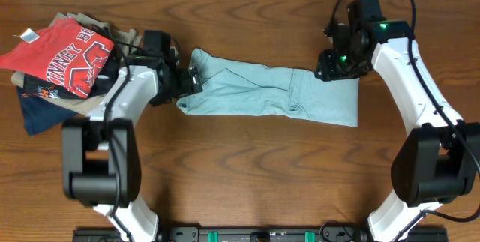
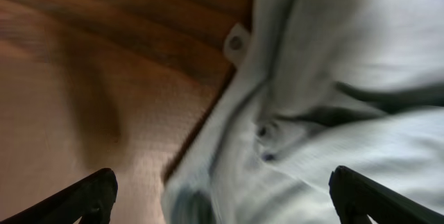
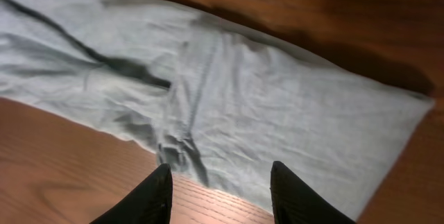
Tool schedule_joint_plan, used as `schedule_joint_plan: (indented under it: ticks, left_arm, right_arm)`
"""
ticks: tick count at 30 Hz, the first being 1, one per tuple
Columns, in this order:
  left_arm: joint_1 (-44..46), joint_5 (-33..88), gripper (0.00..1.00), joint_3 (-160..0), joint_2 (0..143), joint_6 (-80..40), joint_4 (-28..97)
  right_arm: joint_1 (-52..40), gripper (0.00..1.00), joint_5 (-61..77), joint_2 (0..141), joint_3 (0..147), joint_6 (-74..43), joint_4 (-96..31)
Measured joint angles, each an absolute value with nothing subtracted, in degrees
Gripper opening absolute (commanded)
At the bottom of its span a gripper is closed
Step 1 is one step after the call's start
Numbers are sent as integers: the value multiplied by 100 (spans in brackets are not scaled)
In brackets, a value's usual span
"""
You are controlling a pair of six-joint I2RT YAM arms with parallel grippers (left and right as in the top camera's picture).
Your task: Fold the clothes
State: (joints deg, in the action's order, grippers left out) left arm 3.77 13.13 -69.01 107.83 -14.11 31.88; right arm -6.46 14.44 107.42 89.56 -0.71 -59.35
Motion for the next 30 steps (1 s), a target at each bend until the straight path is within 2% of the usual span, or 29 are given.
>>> schedule_joint_plan:
  ticks: [12, 18, 21, 23, 26, 27, 28, 30]
  left_arm:
    - [375, 1509, 98, -6958, 11196, -1074, 2261]
    - [366, 2040, 77, -6963, 11264, -1048, 2025]
    - [429, 2287, 75, -6963, 11306, -1026, 1979]
    - [508, 2370, 63, -6963, 11316, -1041, 1966]
    - [635, 2333, 20, -6963, 11373, -1057, 1975]
    - [668, 2272, 11, -6963, 11406, -1041, 1970]
    - [687, 2209, 6, -6963, 11426, -1048, 1977]
    - [679, 2128, 6, -6963, 11443, -1046, 2018]
  right_arm:
    - [-611, 43, 1343, 10744, 8956, -235, -6034]
    - [-611, 43, 1343, 10744, 8956, -237, -6029]
    - [-611, 43, 1341, 10744, 8956, -239, -5988]
    - [-611, 43, 1341, 10744, 8956, -239, -5961]
    - [-611, 43, 1341, 10744, 8956, -239, -5957]
    - [-611, 42, 1341, 10744, 8956, -239, -5957]
    - [-611, 42, 1341, 10744, 8956, -239, -5961]
    - [-609, 41, 1319, 10744, 8956, -239, -5983]
